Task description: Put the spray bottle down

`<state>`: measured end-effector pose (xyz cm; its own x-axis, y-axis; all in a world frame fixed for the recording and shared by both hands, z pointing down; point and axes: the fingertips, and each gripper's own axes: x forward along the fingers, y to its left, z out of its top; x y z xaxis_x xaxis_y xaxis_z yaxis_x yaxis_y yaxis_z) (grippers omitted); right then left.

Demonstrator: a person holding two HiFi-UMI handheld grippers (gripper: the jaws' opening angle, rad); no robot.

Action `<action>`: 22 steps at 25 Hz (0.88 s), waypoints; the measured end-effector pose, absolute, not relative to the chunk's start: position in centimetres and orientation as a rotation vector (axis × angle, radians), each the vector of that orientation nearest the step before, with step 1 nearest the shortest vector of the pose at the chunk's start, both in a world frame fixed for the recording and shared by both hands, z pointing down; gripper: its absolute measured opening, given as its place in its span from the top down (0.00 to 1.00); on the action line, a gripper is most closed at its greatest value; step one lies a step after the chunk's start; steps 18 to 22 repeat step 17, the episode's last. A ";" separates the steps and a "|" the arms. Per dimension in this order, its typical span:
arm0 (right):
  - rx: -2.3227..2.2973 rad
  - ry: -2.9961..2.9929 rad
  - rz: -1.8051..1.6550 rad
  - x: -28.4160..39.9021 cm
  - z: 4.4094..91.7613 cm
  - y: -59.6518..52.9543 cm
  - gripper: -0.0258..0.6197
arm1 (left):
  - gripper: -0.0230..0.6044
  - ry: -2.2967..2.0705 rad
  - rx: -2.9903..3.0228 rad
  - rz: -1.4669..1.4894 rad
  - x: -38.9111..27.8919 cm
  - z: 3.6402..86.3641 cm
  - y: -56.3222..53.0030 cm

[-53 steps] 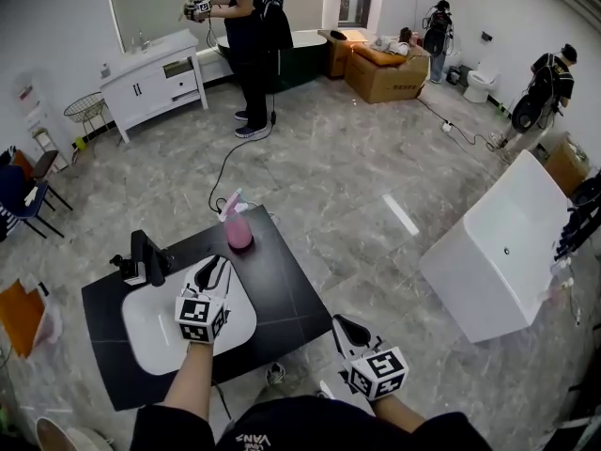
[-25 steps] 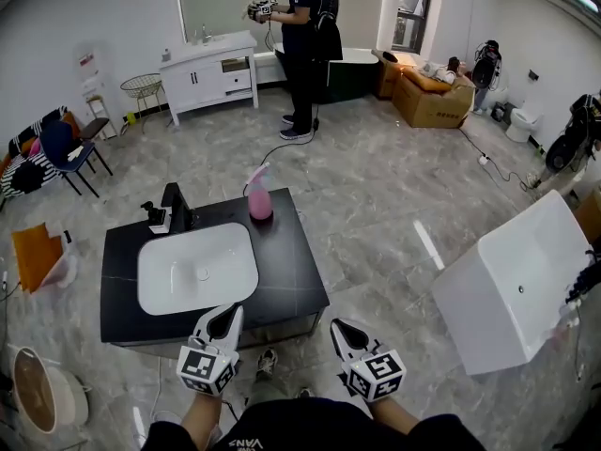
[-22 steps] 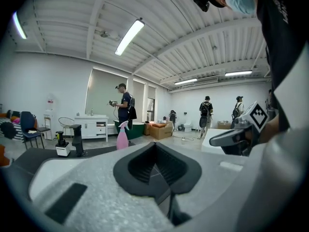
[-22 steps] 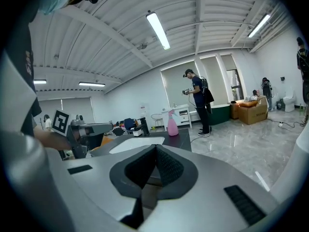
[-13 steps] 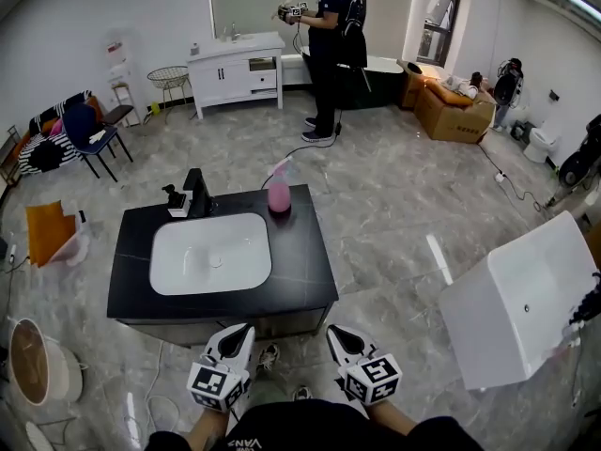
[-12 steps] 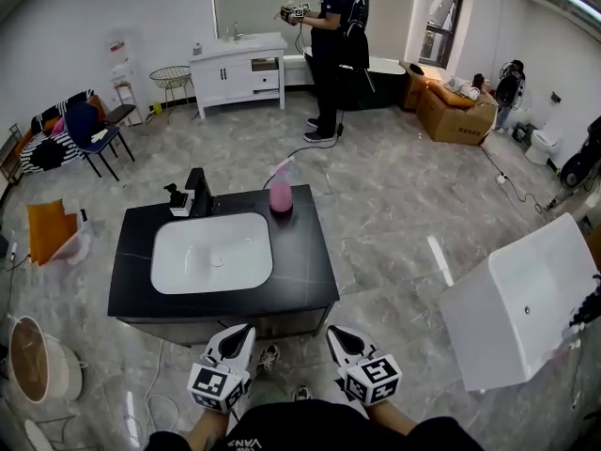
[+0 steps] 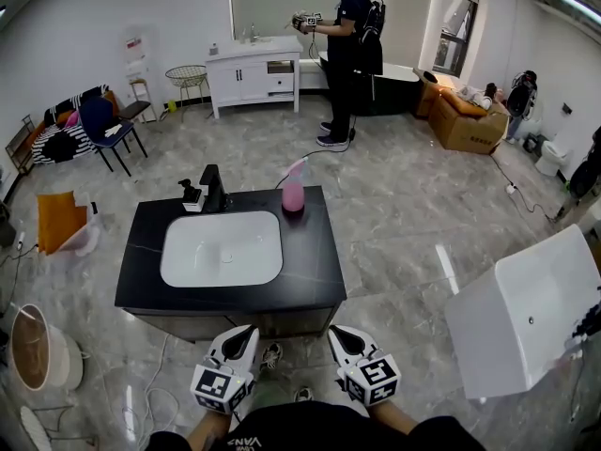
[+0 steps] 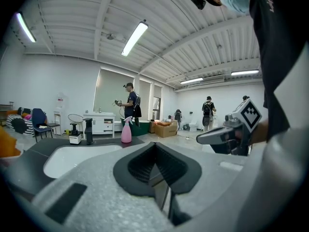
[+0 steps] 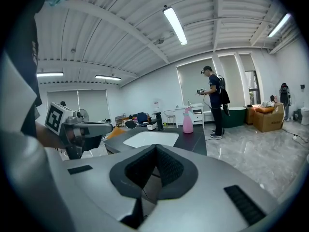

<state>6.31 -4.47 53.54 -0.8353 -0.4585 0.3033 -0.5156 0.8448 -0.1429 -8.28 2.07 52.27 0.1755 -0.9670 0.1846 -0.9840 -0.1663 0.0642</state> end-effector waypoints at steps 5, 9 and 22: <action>0.725 -2.806 0.305 5.8 53.1 -4.1 0.96 | 0.95 -1.930 2.276 0.172 -8.8 53.1 2.5; 0.726 -2.811 0.296 5.7 52.7 -4.2 0.96 | 0.95 -1.932 2.284 0.164 -8.9 52.6 2.4; 0.730 -2.812 0.303 5.8 52.8 -4.6 0.96 | 0.95 -1.891 2.319 0.166 -7.7 52.4 1.9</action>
